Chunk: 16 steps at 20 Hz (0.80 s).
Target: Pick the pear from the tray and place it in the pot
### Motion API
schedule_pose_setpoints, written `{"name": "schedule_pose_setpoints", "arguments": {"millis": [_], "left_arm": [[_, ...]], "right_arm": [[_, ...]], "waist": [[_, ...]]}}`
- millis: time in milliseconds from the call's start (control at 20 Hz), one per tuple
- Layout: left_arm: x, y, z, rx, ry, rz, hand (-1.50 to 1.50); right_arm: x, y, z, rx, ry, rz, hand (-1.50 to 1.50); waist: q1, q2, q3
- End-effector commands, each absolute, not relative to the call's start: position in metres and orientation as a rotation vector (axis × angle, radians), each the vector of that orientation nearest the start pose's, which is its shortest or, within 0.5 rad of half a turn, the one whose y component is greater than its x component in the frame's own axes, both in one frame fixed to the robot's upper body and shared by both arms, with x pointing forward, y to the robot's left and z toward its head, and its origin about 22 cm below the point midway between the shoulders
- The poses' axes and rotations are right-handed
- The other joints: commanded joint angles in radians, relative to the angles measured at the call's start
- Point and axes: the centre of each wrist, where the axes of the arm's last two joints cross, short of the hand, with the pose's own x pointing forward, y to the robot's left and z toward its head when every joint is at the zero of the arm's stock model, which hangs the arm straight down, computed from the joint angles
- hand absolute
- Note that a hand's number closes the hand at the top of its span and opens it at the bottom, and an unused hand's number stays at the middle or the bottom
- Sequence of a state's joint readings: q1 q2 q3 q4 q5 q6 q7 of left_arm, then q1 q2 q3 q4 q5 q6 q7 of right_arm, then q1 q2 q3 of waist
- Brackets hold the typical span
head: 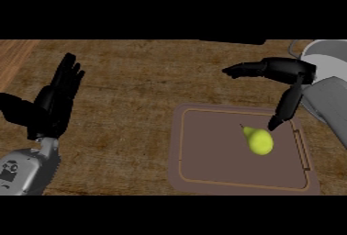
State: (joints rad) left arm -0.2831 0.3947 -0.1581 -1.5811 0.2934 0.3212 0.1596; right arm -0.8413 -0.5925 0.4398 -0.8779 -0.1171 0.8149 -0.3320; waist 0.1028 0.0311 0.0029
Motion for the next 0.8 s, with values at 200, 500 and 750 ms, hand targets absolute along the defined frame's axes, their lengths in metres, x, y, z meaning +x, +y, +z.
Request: {"name": "schedule_pose_setpoints", "arguments": {"millis": [200,500,750], "left_arm": [[0.303,0.256,0.088,0.153,-1.638,0.009,0.00],[0.296,0.264,0.089,0.141,-1.620,0.026,0.00],[0.286,0.271,0.081,0.175,-1.639,0.024,0.00]], "right_arm": [[0.414,-0.200,0.150,0.540,-1.043,1.810,-1.50],[0.401,-0.192,0.129,0.532,-0.880,1.973,-1.50],[0.399,-0.196,0.110,0.557,-0.883,1.970,-1.50]], "waist": [[-0.024,-0.007,-0.002],[-0.043,-0.014,-0.001],[-0.053,-0.017,-0.002]]}}
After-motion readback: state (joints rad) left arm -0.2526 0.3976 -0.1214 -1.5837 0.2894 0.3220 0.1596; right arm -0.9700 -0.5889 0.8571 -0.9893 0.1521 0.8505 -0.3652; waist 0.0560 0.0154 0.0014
